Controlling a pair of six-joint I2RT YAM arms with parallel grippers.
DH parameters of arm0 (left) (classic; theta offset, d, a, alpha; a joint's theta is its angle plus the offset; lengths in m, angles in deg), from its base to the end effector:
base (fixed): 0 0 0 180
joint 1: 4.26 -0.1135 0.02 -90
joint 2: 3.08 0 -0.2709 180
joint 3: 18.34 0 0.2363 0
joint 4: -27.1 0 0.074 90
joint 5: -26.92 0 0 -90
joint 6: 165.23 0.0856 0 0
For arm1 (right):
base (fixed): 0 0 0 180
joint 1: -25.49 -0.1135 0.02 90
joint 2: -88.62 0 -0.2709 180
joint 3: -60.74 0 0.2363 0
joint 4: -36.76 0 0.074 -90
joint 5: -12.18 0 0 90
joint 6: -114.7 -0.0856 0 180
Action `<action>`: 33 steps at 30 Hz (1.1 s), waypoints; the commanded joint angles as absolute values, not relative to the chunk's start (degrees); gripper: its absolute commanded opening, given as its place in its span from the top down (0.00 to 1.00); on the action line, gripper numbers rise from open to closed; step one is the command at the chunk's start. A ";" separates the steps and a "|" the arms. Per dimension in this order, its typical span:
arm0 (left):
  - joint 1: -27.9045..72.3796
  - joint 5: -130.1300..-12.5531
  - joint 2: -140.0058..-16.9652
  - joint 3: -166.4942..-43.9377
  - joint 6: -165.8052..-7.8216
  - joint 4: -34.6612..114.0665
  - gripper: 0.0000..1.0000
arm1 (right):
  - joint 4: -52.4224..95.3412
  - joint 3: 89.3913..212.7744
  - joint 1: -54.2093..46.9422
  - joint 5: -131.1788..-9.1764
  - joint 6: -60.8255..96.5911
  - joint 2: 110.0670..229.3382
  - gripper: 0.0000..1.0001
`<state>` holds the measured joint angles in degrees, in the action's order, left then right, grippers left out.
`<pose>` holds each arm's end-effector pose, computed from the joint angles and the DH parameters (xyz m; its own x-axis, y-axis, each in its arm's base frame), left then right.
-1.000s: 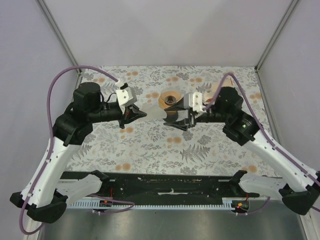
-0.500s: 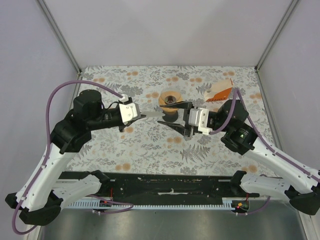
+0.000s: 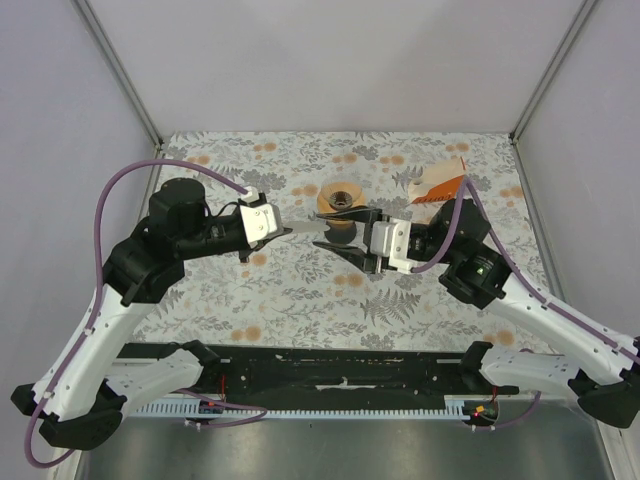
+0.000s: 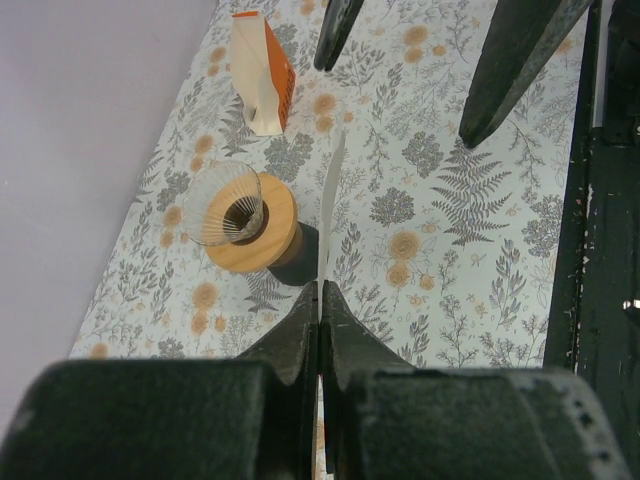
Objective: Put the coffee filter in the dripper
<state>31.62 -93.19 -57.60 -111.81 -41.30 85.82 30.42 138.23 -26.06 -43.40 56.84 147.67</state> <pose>0.1254 -0.1437 0.4326 0.2691 0.4013 -0.8755 0.8910 0.2413 0.3845 0.1152 0.2229 0.4509 0.6369 0.0964 -0.7649 -0.7687 0.1552 -0.6205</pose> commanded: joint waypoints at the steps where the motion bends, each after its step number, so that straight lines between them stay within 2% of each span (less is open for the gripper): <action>1: 31.95 -92.88 -57.48 -112.76 -41.22 83.64 0.98 | 29.00 140.49 -26.27 -43.46 57.92 148.65 0.50; 11: 31.95 -92.88 -57.57 -112.94 -41.04 83.56 0.98 | 27.59 140.84 -26.27 -43.19 58.27 149.00 0.55; 24: 31.95 -92.44 -57.83 -113.03 -41.48 83.73 0.98 | 27.59 140.57 -26.27 -40.73 58.53 148.74 0.71; 33: 32.04 -92.35 -58.10 -113.64 -41.13 84.43 0.98 | 27.68 141.63 -26.27 -42.49 58.45 150.58 0.75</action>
<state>31.62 -93.12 -57.86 -111.83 -41.30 85.84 26.74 139.00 -26.06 -41.72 58.26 150.18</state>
